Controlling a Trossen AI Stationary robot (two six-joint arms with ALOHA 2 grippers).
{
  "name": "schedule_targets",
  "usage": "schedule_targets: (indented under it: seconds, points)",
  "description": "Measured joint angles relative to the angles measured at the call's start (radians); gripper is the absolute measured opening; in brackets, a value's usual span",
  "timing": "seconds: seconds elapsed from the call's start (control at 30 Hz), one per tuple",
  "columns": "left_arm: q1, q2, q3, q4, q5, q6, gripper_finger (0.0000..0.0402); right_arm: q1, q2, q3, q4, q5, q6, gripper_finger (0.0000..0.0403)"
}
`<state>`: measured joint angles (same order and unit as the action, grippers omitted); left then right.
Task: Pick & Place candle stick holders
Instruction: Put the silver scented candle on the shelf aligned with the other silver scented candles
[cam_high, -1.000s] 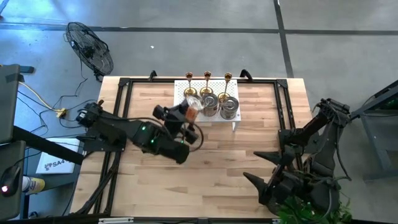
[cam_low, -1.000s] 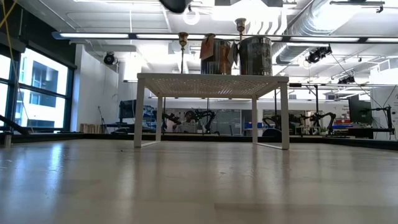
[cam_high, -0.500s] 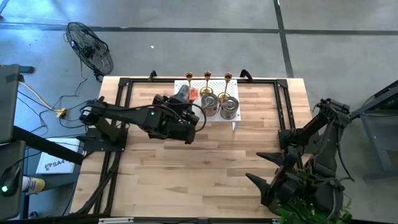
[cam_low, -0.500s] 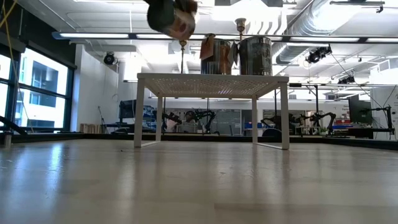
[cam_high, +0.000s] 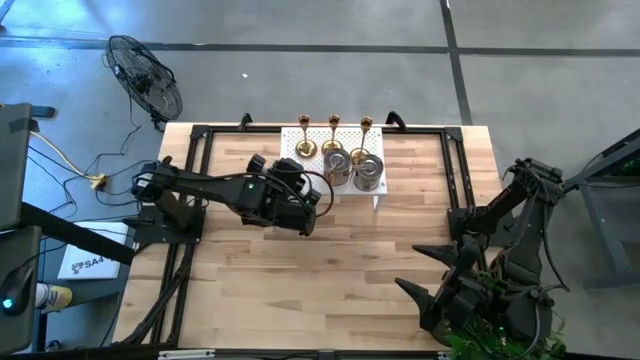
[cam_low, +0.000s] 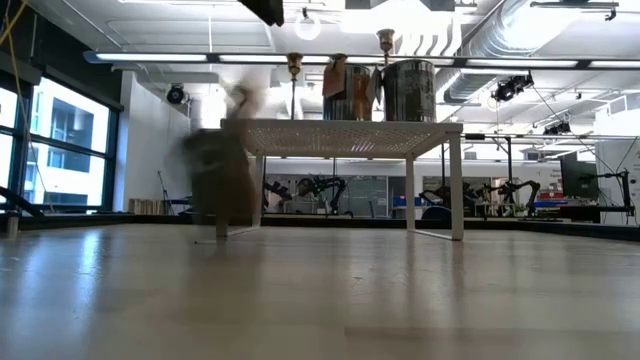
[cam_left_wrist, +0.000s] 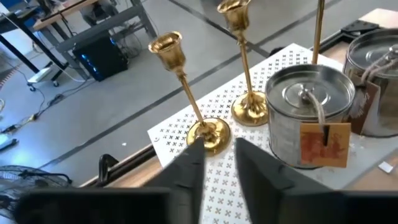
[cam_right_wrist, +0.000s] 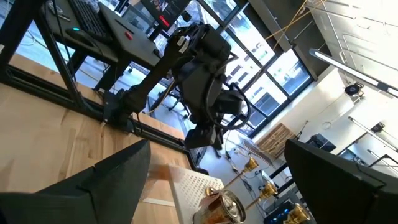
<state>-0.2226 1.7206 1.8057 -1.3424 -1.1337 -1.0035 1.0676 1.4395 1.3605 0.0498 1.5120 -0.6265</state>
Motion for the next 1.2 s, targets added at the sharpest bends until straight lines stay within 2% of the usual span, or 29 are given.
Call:
schedule_targets:
  seconds: [0.1, 0.2, 0.57, 0.87, 0.97, 1.2]
  points:
    - [-0.003, 0.002, 0.000, -0.004, 0.004, 0.001, 0.0035, 0.000, 0.000, 0.000, 0.000, 0.000, 0.001, 0.0364]
    - [-0.020, 0.002, 0.000, -0.031, 0.011, 0.001, 0.0005, 0.000, 0.000, 0.000, 0.000, 0.000, 0.001, 0.0364]
    - [-0.130, -0.055, 0.000, -0.054, -0.023, 0.013, 0.0011, -0.031, 0.000, 0.000, 0.000, 0.000, -0.009, 0.0364]
    - [-0.221, -0.122, 0.000, -0.066, 0.237, 0.090, 0.0011, -0.058, 0.000, 0.000, 0.000, -0.001, -0.005, 0.0364]
    - [-0.254, -0.124, 0.000, -0.065, 0.261, 0.090, 0.0011, -0.068, 0.000, 0.000, 0.000, -0.009, -0.003, 0.0364]
    - [-0.318, -0.124, 0.000, -0.066, 0.244, 0.036, 0.0011, -0.093, 0.000, 0.000, 0.000, -0.022, 0.025, 0.0364]
